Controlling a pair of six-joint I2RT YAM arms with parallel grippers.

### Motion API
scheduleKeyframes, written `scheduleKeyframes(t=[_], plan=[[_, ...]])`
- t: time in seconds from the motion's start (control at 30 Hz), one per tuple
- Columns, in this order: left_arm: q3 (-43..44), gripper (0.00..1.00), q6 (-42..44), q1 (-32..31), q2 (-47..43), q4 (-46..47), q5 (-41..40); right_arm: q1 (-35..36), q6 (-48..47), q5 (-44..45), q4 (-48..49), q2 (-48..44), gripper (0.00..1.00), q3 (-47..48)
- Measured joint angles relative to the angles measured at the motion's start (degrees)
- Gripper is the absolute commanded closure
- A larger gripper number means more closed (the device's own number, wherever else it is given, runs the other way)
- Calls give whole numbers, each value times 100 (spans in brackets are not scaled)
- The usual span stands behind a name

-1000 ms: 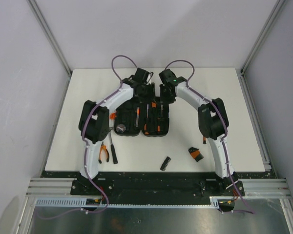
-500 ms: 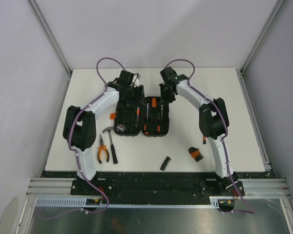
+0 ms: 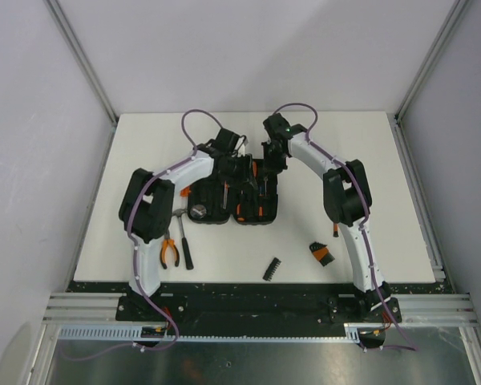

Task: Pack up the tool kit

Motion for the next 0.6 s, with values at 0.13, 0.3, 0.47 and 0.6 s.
scheduleKeyframes(t=[0.13,0.3,0.47,0.6], plan=[[0,59,-273,9,302,31,-33,-4,42,-13,0,0,90,0],[81,66,-625,66,439,-59,92,-2,72,-11,20,-4,93,-31],[146,68,-903,157,538,-138,245,-7,87,-26,101,-52,94,-140],[216,69,-1005,197,601,-186,323,-22,96,-63,190,-114,95,-273]])
